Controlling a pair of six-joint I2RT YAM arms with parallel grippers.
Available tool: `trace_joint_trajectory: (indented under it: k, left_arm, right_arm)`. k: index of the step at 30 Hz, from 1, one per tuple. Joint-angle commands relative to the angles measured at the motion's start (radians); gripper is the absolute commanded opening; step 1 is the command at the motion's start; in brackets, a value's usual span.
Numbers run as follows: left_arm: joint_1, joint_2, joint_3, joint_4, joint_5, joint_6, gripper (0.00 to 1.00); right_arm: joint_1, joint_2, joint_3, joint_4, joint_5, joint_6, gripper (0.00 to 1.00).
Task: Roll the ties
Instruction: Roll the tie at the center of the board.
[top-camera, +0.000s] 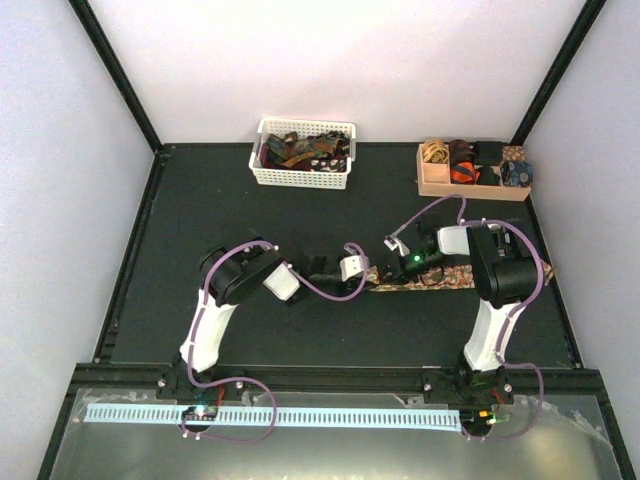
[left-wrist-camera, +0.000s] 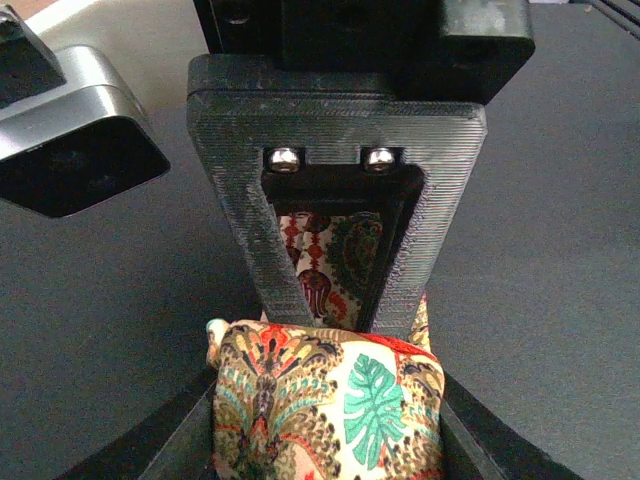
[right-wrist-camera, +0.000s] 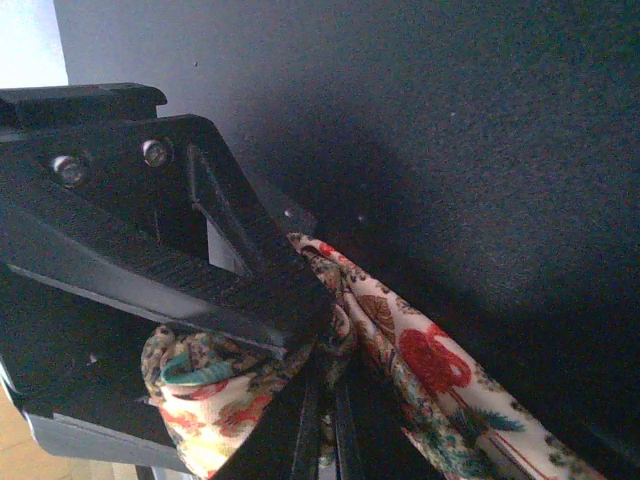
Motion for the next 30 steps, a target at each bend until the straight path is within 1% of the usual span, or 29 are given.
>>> trace_joint_trajectory:
  k: [1,2,5,8,11,16,19,21,23,24,26,30]
  left_arm:
    - [-0.022,0.035,0.023,-0.205,-0.089,0.061,0.43]
    - [-0.021,0.029,0.028,-0.239,-0.106,0.069,0.42]
    - [-0.021,-0.002,0.050,-0.413,-0.152,0.098,0.38]
    - [-0.022,-0.032,0.029,-0.481,-0.169,0.119,0.36]
    - [-0.022,-0.047,0.040,-0.586,-0.192,0.117,0.36]
    - [-0.022,-0.078,0.040,-0.680,-0.228,0.130,0.36]
    - [-0.020,-0.085,0.045,-0.706,-0.231,0.126,0.36]
    - [-0.020,-0.080,0.052,-0.720,-0.230,0.119,0.36]
    - [-0.020,-0.075,0.067,-0.736,-0.230,0.113,0.36]
    - [-0.020,-0.071,0.073,-0.743,-0.231,0.112,0.36]
    - [-0.020,-0.064,0.092,-0.767,-0.232,0.110,0.36]
    - [-0.020,-0.055,0.113,-0.801,-0.234,0.101,0.37]
  right_arm:
    - [0.004,0.033,-0.024,-0.003,0.171,-0.025,0.01]
    - [0.005,0.028,-0.021,-0.008,0.164,-0.028,0.02]
    - [0.004,0.003,-0.011,-0.032,0.144,-0.041,0.05]
    - [-0.002,-0.042,0.001,-0.053,0.133,-0.050,0.12]
    - [-0.013,-0.074,0.031,-0.089,0.129,-0.064,0.18]
    - [-0.052,-0.095,0.070,-0.171,0.136,-0.104,0.23]
    - [-0.077,-0.111,0.073,-0.197,0.125,-0.134,0.25]
    - [-0.080,-0.140,0.049,-0.168,0.078,-0.129,0.33]
    - [-0.076,-0.192,-0.008,-0.077,0.023,-0.057,0.42]
    - [-0.069,-0.209,-0.036,-0.031,0.002,-0.025,0.46]
    - [-0.047,-0.216,-0.059,0.026,-0.013,0.016,0.48]
    - [-0.010,-0.170,-0.057,0.066,0.000,0.041,0.47]
